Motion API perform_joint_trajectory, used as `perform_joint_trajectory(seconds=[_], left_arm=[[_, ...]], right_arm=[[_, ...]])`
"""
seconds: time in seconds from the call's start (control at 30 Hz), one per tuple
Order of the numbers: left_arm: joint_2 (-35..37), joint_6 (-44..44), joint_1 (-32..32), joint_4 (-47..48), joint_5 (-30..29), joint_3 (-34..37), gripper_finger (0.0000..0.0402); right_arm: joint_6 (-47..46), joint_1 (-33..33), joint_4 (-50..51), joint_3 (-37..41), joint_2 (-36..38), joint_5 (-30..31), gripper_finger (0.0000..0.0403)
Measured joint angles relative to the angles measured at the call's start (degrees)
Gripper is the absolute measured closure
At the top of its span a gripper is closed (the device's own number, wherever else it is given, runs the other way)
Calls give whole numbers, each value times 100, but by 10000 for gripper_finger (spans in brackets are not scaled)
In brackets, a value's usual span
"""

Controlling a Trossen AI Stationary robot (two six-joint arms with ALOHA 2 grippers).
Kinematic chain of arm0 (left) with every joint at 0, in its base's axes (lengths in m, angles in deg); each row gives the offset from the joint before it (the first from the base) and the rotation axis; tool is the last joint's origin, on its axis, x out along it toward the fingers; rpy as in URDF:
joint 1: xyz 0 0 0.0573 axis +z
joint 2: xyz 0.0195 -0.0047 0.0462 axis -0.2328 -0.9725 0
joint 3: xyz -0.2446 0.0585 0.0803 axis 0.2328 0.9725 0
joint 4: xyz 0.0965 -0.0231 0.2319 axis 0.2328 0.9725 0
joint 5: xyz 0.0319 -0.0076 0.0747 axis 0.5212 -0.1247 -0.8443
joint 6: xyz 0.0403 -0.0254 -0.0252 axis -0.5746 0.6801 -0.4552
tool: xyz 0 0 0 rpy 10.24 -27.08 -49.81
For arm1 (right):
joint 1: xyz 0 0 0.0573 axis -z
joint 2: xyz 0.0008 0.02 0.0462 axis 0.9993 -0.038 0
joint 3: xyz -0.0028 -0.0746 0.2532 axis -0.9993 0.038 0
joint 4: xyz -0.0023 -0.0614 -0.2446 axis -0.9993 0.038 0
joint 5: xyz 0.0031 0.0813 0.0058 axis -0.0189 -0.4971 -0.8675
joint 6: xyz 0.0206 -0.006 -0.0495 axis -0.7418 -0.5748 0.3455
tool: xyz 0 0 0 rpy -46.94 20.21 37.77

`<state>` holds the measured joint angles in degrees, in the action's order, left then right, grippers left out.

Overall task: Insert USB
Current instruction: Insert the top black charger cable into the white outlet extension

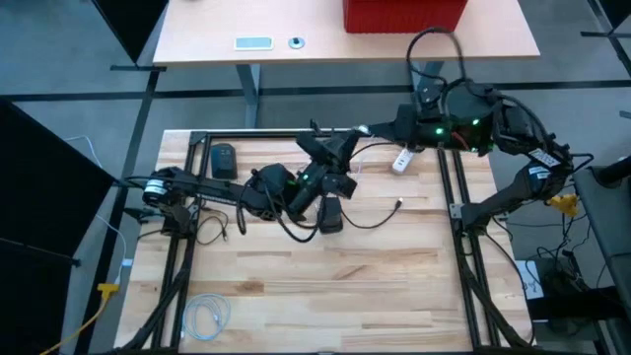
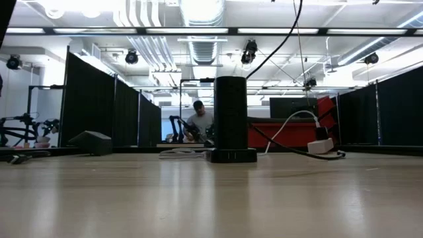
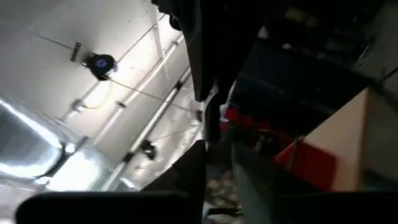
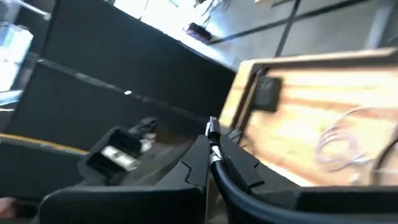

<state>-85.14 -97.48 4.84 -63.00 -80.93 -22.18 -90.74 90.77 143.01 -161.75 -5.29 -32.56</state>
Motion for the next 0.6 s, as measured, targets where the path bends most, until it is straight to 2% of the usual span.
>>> perform_joint_trajectory(seconds=[0.17, 0.2, 0.23, 0.3, 0.37, 0.43, 0.6], left_arm=[[497, 2394, -61, 1469, -84, -4, 296], [710, 3321, -52, 2466, -21, 12, 288], [829, 4016, -37, 2943, -135, 46, 283], [1067, 5241, 21, 3904, 296, 95, 277], [1259, 6222, 74, 4632, 852, 173, 276], [1320, 6783, 107, 4944, 1211, 210, 280], [1327, 7247, 42, 5168, 1436, 246, 298]], right_arm=[[535, 335, 383, -3, 225, -64, 395], [1023, 560, 566, -9, 296, -318, 395], [1464, 726, 847, -2, 325, -538, 395], [2364, 1161, 1062, -13, 393, -1078, 395], [3079, 1647, 1717, -17, 409, -1548, 395], [3544, 1936, 2089, 64, 316, -1679, 395], [4638, 2423, 2573, 367, 40, -1824, 395]])
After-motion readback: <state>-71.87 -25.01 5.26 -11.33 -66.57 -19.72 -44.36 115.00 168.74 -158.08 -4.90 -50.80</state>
